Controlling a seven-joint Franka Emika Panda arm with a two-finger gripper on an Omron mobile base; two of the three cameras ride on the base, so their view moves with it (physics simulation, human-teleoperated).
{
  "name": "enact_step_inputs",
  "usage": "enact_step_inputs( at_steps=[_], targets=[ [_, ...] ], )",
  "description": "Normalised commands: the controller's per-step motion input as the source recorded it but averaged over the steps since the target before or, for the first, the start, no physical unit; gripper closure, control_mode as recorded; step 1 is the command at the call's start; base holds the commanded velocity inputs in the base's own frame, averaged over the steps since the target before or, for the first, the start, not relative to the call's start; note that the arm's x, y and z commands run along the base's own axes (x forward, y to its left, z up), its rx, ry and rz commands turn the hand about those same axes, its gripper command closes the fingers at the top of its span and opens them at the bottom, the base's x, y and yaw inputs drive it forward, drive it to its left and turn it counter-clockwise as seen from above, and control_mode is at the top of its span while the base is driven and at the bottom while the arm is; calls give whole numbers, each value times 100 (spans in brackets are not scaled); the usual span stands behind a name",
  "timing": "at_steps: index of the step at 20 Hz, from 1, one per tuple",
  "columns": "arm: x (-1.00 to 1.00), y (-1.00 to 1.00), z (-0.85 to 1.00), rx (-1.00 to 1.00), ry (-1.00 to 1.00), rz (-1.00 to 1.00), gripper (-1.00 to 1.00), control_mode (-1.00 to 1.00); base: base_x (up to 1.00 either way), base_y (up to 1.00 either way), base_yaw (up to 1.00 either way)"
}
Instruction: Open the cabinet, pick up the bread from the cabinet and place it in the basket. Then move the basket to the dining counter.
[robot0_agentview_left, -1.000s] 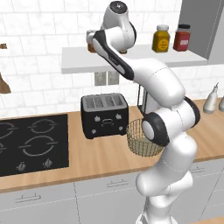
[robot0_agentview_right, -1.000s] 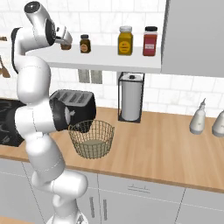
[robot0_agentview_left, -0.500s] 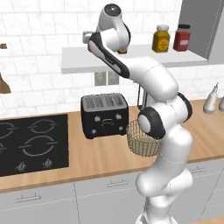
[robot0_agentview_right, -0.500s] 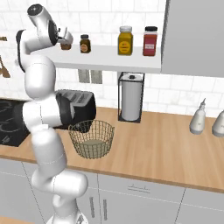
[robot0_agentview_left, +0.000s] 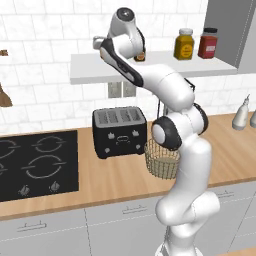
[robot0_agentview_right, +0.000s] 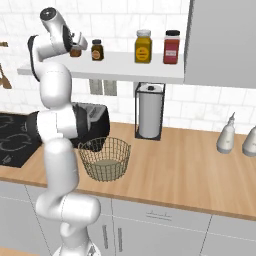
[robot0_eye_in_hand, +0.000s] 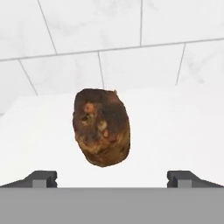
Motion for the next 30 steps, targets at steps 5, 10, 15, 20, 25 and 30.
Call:
enact_step_inputs(
  at_steps=[5,10,15,20,25,30],
  targets=[
    [37,15,-9,-2,0,3,-100,-100,0,0,0],
    [36,12,0,-1,0,2,-100,-100,0,0,0],
    [38,1,0,0,0,2,-100,-100,0,0,0],
    [25,0,0,0,0,2,100,-100,0,0,0],
    [-3,0,0,0,0,0,100,-100,0,0,0],
    [-67,0,0,-2,-12,0,100,-100,0,0,0]
  ],
)
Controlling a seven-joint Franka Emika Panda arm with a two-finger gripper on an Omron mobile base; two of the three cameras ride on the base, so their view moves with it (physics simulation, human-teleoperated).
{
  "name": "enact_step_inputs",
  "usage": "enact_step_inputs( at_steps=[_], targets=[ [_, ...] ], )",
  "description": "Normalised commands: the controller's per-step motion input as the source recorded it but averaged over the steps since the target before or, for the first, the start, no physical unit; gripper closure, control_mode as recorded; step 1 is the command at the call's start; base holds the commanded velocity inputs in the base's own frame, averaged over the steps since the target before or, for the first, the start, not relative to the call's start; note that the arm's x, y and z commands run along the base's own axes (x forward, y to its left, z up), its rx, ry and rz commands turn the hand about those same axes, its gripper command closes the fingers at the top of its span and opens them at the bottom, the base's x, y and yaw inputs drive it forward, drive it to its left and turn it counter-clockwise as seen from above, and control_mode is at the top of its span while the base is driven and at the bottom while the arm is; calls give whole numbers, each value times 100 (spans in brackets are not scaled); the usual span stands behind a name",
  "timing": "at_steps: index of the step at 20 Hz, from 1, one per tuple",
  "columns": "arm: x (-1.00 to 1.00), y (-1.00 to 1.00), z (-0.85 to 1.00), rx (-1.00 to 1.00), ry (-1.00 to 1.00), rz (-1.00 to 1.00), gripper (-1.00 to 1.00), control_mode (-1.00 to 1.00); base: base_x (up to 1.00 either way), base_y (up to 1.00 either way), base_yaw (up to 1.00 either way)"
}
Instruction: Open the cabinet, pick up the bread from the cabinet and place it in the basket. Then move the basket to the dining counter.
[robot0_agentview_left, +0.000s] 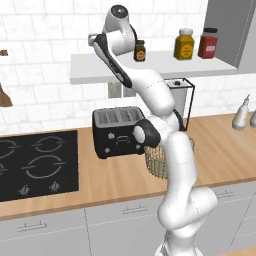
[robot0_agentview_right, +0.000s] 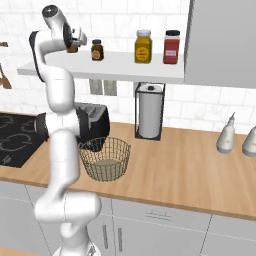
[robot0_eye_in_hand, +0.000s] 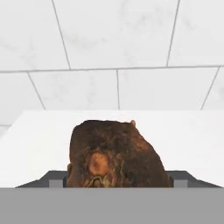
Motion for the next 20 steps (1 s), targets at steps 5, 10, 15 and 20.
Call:
enact_step_inputs(
  at_steps=[5,10,15,20],
  targets=[
    [-100,-9,-1,-6,-23,0,100,-100,0,0,0],
    [-100,-33,-15,-10,-25,4,100,-100,0,0,0],
    [-100,-45,-11,-2,-16,4,100,-100,0,0,0],
    [-100,-62,-29,0,-2,1,100,-100,0,0,0]
  ],
)
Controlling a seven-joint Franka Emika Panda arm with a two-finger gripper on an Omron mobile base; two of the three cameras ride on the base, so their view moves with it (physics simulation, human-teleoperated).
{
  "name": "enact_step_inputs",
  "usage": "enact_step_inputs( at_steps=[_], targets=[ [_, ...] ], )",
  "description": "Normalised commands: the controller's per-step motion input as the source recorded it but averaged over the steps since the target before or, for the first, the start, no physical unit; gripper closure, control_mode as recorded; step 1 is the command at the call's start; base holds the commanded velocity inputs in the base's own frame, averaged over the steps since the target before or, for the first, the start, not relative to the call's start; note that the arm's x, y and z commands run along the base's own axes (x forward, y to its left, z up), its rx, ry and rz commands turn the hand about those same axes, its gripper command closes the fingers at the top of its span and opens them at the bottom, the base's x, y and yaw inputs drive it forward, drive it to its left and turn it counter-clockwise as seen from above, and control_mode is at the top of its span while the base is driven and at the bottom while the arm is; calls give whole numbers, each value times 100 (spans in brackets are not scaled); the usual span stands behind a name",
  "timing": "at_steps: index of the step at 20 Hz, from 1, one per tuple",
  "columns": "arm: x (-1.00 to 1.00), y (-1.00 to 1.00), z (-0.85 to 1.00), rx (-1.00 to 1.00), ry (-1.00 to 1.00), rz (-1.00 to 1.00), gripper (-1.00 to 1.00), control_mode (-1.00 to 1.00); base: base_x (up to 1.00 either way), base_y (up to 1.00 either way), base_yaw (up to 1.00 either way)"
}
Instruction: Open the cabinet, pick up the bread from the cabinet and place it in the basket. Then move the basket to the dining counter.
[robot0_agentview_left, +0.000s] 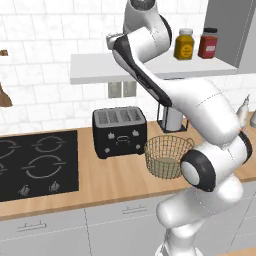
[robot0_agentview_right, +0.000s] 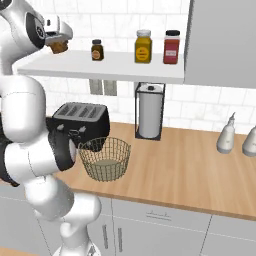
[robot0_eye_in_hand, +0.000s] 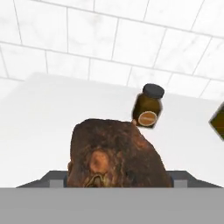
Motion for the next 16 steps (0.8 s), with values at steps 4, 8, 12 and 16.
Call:
enact_step_inputs(
  at_steps=[4,8,12,16],
  targets=[
    [-100,-77,-39,0,3,0,100,-100,0,0,0],
    [-100,-69,-53,0,15,0,100,-100,0,0,0],
    [-99,-48,-79,-1,22,0,100,-100,0,0,0],
    [-63,-39,-89,-3,22,0,100,-100,0,0,0]
  ],
)
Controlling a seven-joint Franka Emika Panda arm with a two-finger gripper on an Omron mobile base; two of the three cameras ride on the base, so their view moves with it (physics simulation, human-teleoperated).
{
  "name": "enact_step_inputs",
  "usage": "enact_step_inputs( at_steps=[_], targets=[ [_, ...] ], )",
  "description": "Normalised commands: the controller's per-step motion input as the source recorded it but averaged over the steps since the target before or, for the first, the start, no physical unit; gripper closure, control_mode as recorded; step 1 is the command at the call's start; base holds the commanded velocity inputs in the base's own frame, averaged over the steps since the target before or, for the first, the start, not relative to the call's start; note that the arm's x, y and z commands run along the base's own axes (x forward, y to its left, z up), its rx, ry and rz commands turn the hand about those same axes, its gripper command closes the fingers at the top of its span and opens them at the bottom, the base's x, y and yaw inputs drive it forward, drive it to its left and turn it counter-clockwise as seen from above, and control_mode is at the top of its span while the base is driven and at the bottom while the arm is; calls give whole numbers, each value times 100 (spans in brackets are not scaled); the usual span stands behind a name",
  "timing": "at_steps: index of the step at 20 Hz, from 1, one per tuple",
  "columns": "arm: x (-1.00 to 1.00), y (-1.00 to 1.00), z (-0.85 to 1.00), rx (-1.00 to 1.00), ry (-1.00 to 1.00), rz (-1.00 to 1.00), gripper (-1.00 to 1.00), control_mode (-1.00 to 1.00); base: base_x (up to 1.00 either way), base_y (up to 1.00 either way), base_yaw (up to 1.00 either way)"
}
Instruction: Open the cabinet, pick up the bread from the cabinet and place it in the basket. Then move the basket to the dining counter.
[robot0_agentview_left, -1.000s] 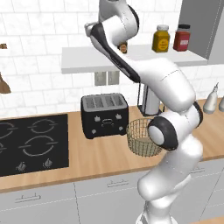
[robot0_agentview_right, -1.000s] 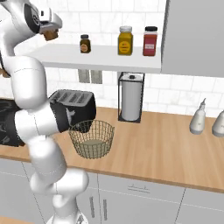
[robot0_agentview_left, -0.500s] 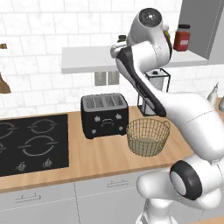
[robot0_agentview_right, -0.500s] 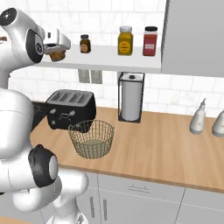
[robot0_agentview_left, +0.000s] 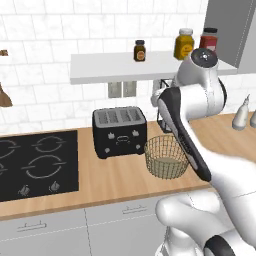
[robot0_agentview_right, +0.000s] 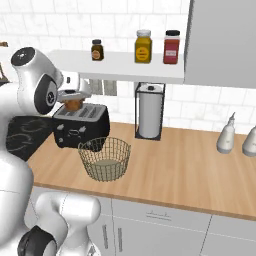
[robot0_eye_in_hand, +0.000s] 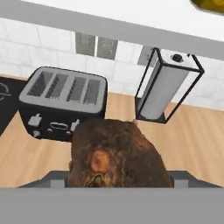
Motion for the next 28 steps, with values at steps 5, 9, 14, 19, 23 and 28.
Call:
enact_step_inputs(
  at_steps=[5,9,14,19,23,28],
  targets=[
    [-33,-15,-77,-4,27,-19,100,-100,0,0,0],
    [11,-18,-95,-4,31,-29,100,-100,0,0,0],
    [69,-47,-64,2,17,-5,100,-100,0,0,0],
    [72,-30,-59,1,10,0,100,-100,0,0,0],
    [48,-2,-77,0,13,2,100,-100,0,0,0],
    [30,0,-43,0,3,4,100,-100,0,0,0]
  ],
)
